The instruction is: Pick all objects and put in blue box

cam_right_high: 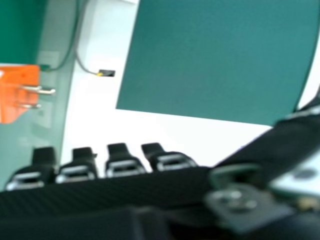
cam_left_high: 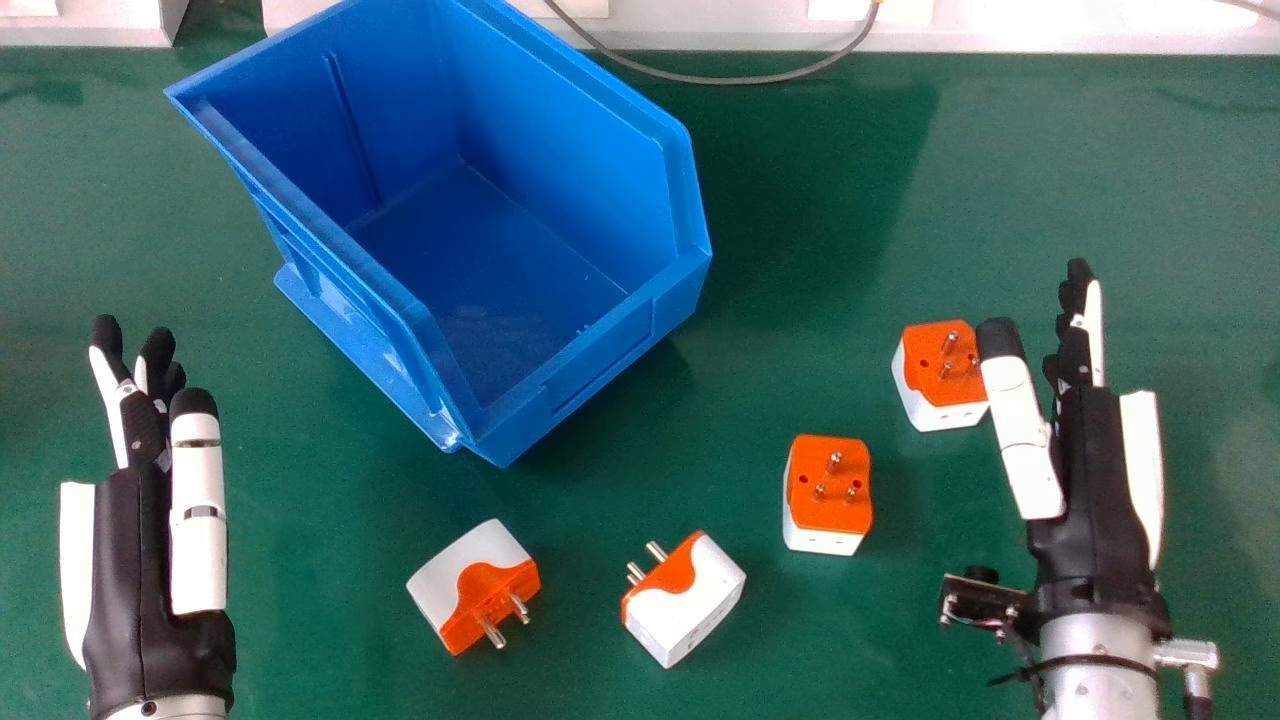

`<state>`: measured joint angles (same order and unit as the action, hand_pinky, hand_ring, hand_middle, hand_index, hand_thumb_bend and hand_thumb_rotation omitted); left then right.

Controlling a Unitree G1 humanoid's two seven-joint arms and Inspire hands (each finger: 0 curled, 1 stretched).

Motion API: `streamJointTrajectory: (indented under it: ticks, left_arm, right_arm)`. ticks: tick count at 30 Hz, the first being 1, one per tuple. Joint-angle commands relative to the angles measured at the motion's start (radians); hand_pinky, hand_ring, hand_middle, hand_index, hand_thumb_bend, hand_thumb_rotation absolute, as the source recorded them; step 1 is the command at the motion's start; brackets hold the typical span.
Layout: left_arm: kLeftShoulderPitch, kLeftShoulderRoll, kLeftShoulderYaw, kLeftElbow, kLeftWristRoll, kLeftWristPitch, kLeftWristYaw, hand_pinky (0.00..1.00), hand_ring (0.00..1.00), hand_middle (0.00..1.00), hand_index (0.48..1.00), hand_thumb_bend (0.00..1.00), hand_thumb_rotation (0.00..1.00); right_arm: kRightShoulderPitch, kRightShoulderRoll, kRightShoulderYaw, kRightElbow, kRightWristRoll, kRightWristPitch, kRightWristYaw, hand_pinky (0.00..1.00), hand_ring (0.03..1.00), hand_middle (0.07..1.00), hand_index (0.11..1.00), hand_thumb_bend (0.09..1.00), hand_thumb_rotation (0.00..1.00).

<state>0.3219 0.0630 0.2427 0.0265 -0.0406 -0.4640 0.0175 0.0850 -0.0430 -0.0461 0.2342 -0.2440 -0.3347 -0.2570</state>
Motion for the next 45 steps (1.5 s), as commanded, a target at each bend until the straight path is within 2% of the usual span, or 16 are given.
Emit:
streamJointTrajectory:
  ticks: [1, 4, 6, 9, 11, 12, 15, 17, 19, 22, 27, 28, 33, 35, 39, 45]
  left_arm:
    - [0.007, 0.011, 0.008, -0.026, -0.006, -0.014, -0.005, 1.0, 1.0, 1.0, 1.0, 0.16, 0.96]
    - [0.007, 0.008, 0.01, -0.026, 0.0, -0.014, 0.003, 1.0, 1.0, 1.0, 1.0, 0.17, 0.95]
    - [0.008, 0.009, 0.009, -0.023, 0.0, -0.018, 0.001, 1.0, 1.0, 1.0, 1.0, 0.17, 0.95]
    - [0.011, 0.007, 0.008, -0.026, -0.005, -0.016, -0.001, 1.0, 1.0, 1.0, 1.0, 0.2, 0.93]
    - [0.012, 0.007, 0.007, -0.025, -0.006, -0.019, -0.003, 1.0, 1.0, 1.0, 1.0, 0.17, 0.92]
    - [0.013, 0.007, 0.006, -0.027, -0.013, -0.015, -0.008, 1.0, 1.0, 1.0, 1.0, 0.18, 0.92]
    - [0.017, 0.003, 0.004, -0.031, -0.003, -0.012, -0.002, 1.0, 1.0, 1.0, 0.999, 0.19, 0.93]
    - [0.018, 0.001, 0.003, -0.03, -0.004, -0.014, -0.003, 1.0, 1.0, 1.0, 1.0, 0.2, 0.93]
    - [0.019, 0.001, 0.003, -0.029, 0.002, -0.016, 0.0, 1.0, 1.0, 1.0, 1.0, 0.2, 0.93]
    - [0.021, -0.001, 0.003, -0.031, 0.018, -0.017, 0.012, 1.0, 1.0, 0.99, 0.993, 0.19, 0.93]
    - [0.019, -0.003, 0.0, -0.031, 0.001, -0.018, 0.006, 1.0, 1.0, 0.99, 0.993, 0.2, 0.93]
    - [0.018, -0.004, 0.0, -0.03, 0.004, -0.018, 0.009, 1.0, 1.0, 0.99, 0.993, 0.2, 0.93]
    - [0.014, 0.001, 0.0, -0.029, 0.006, -0.016, 0.006, 1.0, 1.0, 1.0, 0.997, 0.17, 0.92]
    - [0.013, 0.004, 0.0, -0.029, 0.005, -0.014, 0.003, 1.0, 1.0, 0.99, 0.998, 0.2, 0.92]
    - [0.009, 0.003, 0.001, -0.032, 0.0, -0.01, 0.001, 1.0, 1.0, 1.0, 1.0, 0.23, 0.92]
    - [0.008, 0.006, 0.004, -0.038, 0.003, 0.001, 0.002, 1.0, 1.0, 1.0, 1.0, 0.22, 0.9]
  right_arm:
    - [0.0, -0.003, -0.003, -0.027, -0.008, -0.009, -0.019, 0.94, 1.0, 1.0, 0.979, 0.433, 1.0]
    - [0.004, -0.001, 0.001, -0.033, -0.011, 0.001, -0.021, 0.95, 1.0, 1.0, 0.983, 0.419, 1.0]
    - [0.005, -0.001, 0.002, -0.032, -0.015, -0.001, -0.025, 0.96, 1.0, 1.0, 0.983, 0.411, 1.0]
    - [0.005, -0.005, 0.004, -0.025, -0.02, -0.007, -0.03, 0.99, 1.0, 1.0, 0.989, 0.402, 1.0]
    - [0.004, -0.01, 0.006, -0.02, -0.029, -0.011, -0.036, 1.0, 1.0, 1.0, 0.99, 0.413, 1.0]
    - [0.002, -0.011, 0.007, -0.017, -0.032, -0.016, -0.041, 1.0, 1.0, 1.0, 0.991, 0.412, 1.0]
    - [0.003, -0.018, 0.016, -0.042, -0.084, 0.037, -0.06, 0.98, 1.0, 1.0, 0.99, 0.396, 1.0]
    - [0.0, -0.014, 0.015, -0.058, -0.106, 0.077, -0.071, 0.95, 0.996, 1.0, 0.981, 0.371, 0.94]
    - [-0.003, -0.013, 0.018, -0.074, -0.129, 0.123, -0.081, 0.94, 0.991, 1.0, 0.97, 0.364, 0.81]
    - [-0.011, -0.023, 0.031, -0.096, -0.183, 0.193, -0.092, 0.91, 0.974, 0.984, 0.951, 0.403, 0.7]
    - [-0.037, -0.025, 0.046, -0.114, -0.23, 0.282, -0.099, 0.82, 0.948, 0.971, 0.943, 0.475, 0.54]
    - [-0.047, -0.028, 0.052, -0.111, -0.243, 0.3, -0.103, 0.81, 0.945, 0.969, 0.942, 0.481, 0.53]
    - [-0.091, -0.041, 0.078, -0.092, -0.304, 0.38, -0.12, 0.77, 0.937, 0.964, 0.939, 0.551, 0.49]
    - [-0.112, -0.053, 0.095, -0.075, -0.341, 0.408, -0.137, 0.74, 0.918, 0.945, 0.92, 0.581, 0.46]
    - [-0.179, -0.088, 0.147, -0.005, -0.446, 0.511, -0.164, 0.66, 0.852, 0.892, 0.839, 0.676, 0.52]
    - [-0.295, -0.113, 0.199, 0.151, -0.503, 0.627, -0.184, 0.64, 0.794, 0.842, 0.776, 0.745, 0.43]
